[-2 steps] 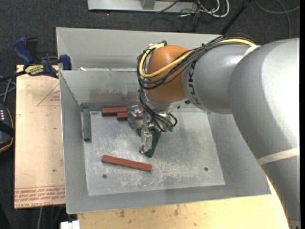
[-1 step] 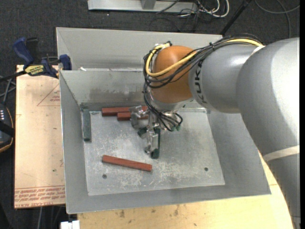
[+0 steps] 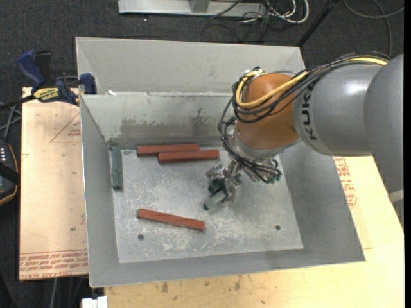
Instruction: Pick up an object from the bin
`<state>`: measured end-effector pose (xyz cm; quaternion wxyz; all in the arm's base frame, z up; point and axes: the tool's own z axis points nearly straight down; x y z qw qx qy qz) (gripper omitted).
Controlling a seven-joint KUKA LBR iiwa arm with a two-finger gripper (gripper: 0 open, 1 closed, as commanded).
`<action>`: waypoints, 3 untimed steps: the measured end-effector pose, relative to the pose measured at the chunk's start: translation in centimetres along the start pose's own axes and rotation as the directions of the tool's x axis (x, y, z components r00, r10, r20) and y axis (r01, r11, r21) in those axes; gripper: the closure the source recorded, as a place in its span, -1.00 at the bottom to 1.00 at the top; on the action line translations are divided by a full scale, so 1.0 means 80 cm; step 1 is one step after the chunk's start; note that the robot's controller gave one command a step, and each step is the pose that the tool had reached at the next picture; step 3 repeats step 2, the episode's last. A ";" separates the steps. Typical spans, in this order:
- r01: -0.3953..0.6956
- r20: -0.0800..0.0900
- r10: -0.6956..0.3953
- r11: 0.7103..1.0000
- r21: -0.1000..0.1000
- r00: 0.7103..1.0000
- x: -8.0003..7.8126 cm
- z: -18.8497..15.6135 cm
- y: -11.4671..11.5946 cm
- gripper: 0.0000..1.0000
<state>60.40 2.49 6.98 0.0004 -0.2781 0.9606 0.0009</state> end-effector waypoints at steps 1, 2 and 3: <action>0.000 0.000 0.000 1.000 0.000 1.000 0.000 0.000 0.000 1.00; 0.012 0.003 -0.012 1.000 0.002 1.000 0.022 -0.164 -0.019 1.00; 0.012 0.003 -0.012 1.000 0.002 1.000 0.022 -0.164 -0.019 1.00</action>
Offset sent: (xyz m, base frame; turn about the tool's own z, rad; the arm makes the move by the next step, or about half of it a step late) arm -0.0077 -0.0235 0.1308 -0.0149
